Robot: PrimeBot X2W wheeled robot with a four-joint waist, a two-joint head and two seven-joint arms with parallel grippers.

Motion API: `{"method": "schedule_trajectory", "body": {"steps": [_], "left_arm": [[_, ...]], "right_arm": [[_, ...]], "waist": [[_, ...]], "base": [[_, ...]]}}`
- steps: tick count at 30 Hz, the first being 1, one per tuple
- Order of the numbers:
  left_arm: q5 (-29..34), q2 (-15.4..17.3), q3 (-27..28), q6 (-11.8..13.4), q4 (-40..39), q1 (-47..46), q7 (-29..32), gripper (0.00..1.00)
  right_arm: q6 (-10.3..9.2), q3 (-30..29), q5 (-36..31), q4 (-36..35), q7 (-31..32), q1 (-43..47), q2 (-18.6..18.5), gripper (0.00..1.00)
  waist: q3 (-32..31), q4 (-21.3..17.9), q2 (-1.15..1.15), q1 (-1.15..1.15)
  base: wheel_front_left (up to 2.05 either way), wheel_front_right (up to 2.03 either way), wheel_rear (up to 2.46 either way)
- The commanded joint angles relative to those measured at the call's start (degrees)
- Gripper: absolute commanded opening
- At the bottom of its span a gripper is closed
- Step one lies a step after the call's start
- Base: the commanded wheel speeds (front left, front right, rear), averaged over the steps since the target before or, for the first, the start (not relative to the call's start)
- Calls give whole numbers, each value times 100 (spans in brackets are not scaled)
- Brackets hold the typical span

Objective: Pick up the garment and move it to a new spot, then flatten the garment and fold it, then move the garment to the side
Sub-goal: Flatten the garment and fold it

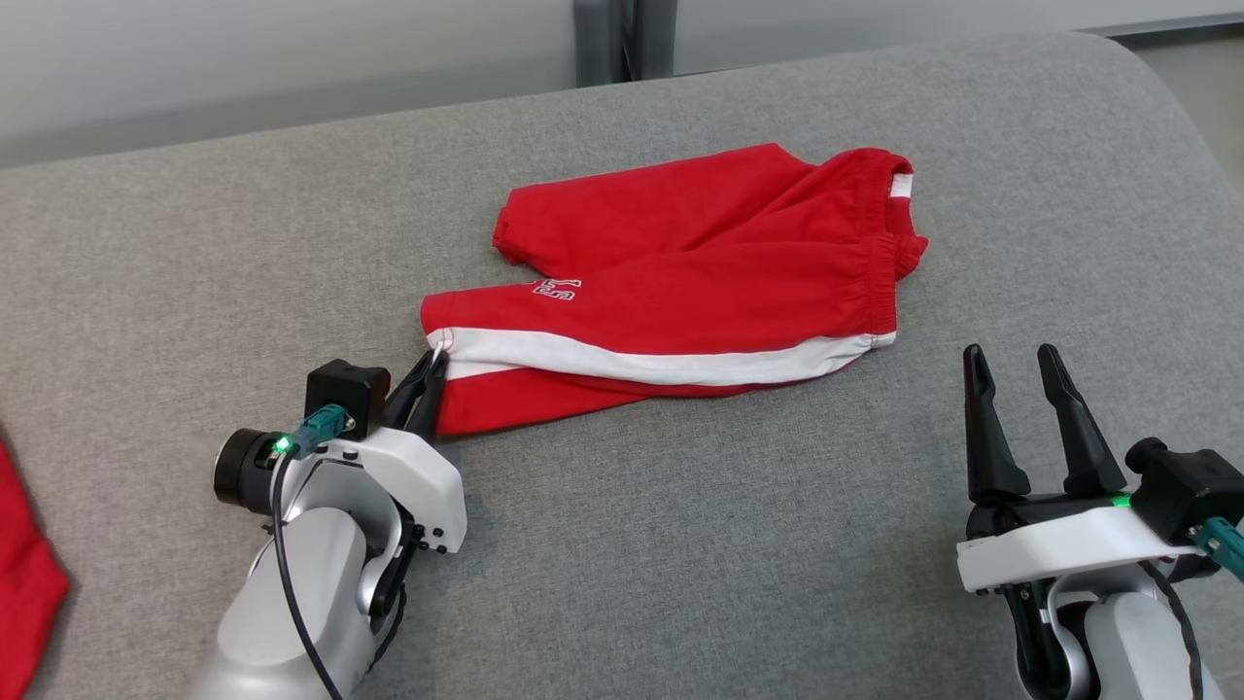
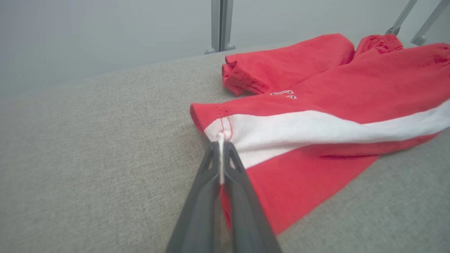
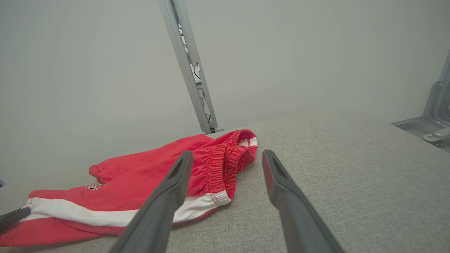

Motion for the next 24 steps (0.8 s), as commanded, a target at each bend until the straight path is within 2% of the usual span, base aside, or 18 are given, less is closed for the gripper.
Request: {"method": "schedule_trajectory", "body": {"steps": [1,6,13,18,24], "left_arm": [[-10,4,9,-1,-38,17,-57,0],[-34,20,-15,49,-350,177,-218,0],[24,99,-153,116,-903,439,-89,0],[51,84,-269,157,-1232,563,17,0],[26,84,-351,204,-1497,651,133,0]], "right_arm": [[3,-24,-10,20,-6,-17,-28,100],[3,-40,-68,292,3,-126,-68,100],[2,292,13,1517,186,-775,-437,100],[2,625,510,2387,176,-1288,-539,100],[2,1181,984,2956,84,-1669,-719,100]], "waist": [[-39,31,0,0],[-128,120,0,0],[-102,310,0,0],[-38,470,0,0],[22,601,0,0]], "base": [[0,0,0],[0,0,0],[0,0,0],[0,0,0],[0,0,0]]}}
